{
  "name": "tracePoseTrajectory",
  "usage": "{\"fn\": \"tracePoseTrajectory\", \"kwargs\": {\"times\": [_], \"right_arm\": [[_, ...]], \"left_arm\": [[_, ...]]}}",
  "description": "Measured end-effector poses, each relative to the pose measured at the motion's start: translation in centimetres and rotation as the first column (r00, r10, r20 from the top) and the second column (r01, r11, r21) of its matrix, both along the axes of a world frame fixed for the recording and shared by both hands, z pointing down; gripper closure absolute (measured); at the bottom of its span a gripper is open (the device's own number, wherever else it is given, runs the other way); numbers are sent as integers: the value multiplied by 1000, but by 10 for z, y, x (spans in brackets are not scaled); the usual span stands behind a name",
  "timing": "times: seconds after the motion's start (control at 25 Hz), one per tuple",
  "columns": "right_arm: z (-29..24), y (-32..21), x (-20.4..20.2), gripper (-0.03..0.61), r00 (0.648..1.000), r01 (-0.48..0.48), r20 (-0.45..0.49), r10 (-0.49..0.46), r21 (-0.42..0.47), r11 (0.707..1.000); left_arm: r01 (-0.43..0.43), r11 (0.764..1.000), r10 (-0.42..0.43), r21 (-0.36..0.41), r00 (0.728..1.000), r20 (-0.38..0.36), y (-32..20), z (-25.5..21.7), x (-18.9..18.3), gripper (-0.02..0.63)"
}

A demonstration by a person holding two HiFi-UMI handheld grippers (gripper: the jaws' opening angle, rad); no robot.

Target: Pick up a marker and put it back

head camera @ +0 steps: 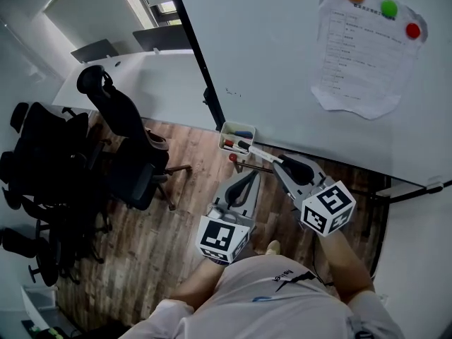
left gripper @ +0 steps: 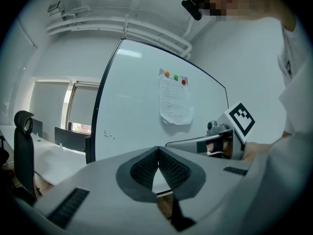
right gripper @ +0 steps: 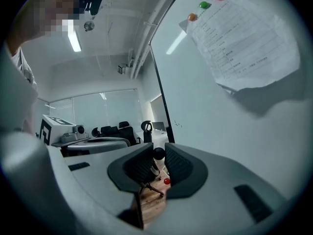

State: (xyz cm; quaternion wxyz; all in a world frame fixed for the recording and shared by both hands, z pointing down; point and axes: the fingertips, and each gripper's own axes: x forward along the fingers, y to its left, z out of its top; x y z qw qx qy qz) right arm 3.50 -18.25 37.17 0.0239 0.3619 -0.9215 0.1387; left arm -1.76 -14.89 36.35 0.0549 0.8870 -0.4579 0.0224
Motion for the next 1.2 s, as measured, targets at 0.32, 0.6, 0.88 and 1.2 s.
{"fn": "tracePoseTrajectory", "kwargs": {"times": [0.32,0.6,0.88,1.2], "right_arm": [[53,-31,-15,499,991,-47,-126,37,-72,996],[110,-63,-37,497,976,-82,-214,47,-155,985],[148,-83,-51,497,957,-107,-285,43,-210,972],[178,-88,-62,497,954,-114,-296,33,-260,959]], "left_arm": [[-9,998,8,-67,1000,-8,-29,29,-23,603],[-19,992,17,-123,1000,-20,-66,57,-50,603],[-46,985,41,-169,999,-29,-95,75,-64,601],[-54,978,49,-201,998,-27,-103,92,-77,601]]}}
